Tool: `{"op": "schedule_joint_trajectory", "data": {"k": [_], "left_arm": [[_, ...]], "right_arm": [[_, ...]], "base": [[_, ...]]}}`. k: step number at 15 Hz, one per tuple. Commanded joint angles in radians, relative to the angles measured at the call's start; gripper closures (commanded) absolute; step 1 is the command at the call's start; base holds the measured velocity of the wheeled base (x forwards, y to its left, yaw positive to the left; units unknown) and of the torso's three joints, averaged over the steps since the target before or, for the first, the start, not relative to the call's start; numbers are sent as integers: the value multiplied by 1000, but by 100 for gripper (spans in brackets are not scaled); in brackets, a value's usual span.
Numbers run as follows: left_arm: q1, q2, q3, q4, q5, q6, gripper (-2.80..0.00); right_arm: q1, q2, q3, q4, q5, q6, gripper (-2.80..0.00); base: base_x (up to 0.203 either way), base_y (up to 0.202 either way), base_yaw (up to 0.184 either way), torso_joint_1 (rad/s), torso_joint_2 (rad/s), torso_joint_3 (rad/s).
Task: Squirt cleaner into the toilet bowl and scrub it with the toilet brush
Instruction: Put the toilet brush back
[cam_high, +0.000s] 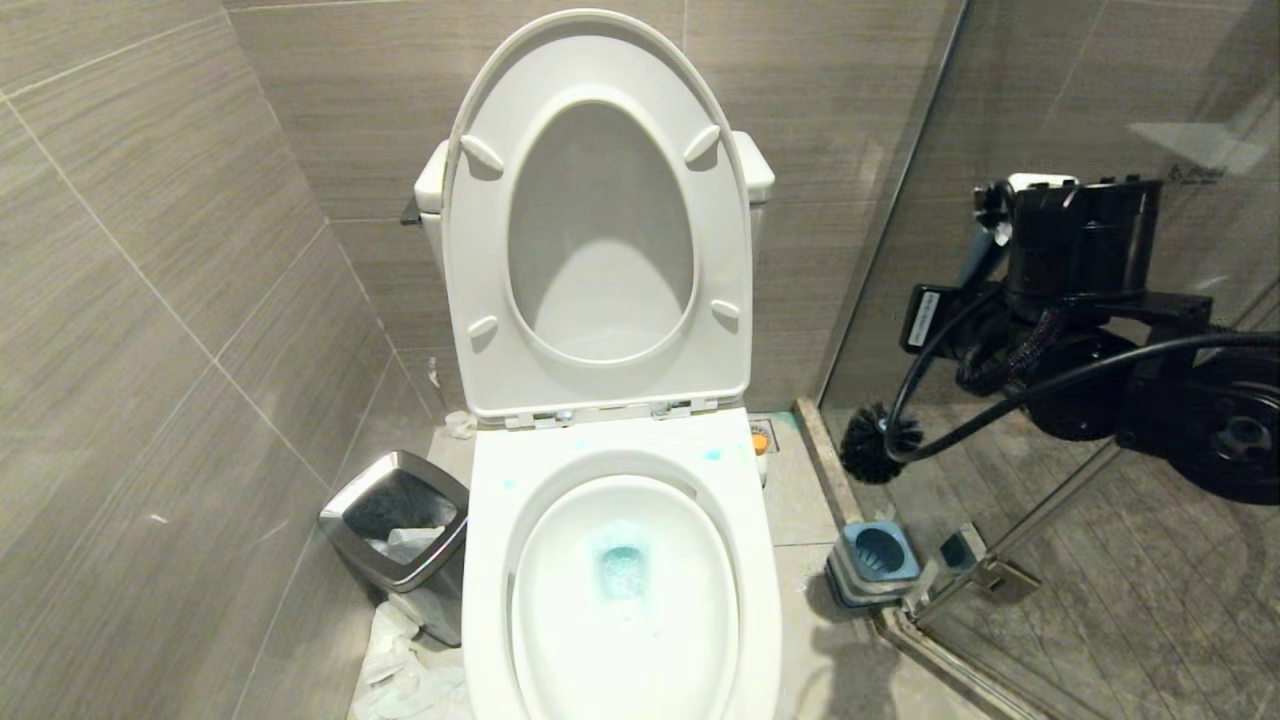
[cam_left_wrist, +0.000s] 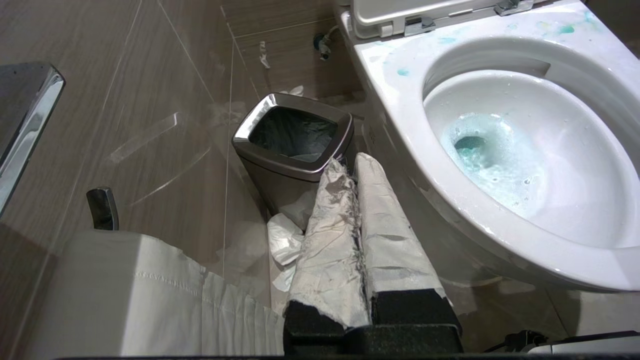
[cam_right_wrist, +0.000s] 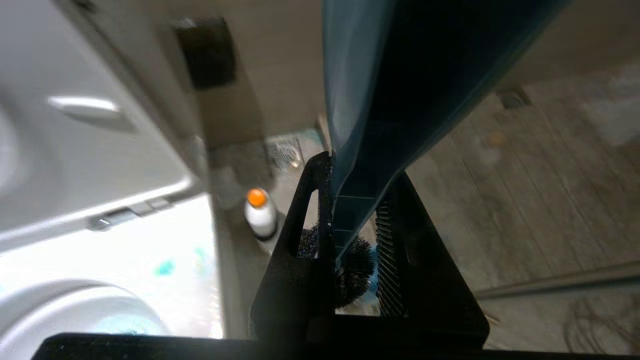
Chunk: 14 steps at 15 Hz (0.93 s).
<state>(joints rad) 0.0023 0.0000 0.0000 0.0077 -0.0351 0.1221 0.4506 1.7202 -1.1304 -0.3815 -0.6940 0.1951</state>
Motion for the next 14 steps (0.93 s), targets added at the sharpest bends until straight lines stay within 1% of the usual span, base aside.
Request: {"op": "schedule_joint_trajectory", "data": {"k": [1, 3, 6, 9, 14], "left_arm": [[0, 2, 0, 0, 0, 1, 0], [1, 2, 0, 0, 0, 1, 0], [1, 2, 0, 0, 0, 1, 0], [1, 2, 0, 0, 0, 1, 0], [1, 2, 0, 0, 0, 1, 0]], "right_arm": [[-73, 10, 72, -12, 47, 7, 0], [-128, 55, 116, -69, 91, 9, 0], [-188, 159, 166, -188, 111, 2, 0], [-227, 255, 180, -239, 135, 2, 0], [-253, 449, 175, -361, 154, -8, 0]], "base": [[0, 0, 0, 0, 0, 0], [0, 0, 0, 0, 0, 0], [0, 0, 0, 0, 0, 0], [0, 0, 0, 0, 0, 0], [0, 0, 0, 0, 0, 0]]}}
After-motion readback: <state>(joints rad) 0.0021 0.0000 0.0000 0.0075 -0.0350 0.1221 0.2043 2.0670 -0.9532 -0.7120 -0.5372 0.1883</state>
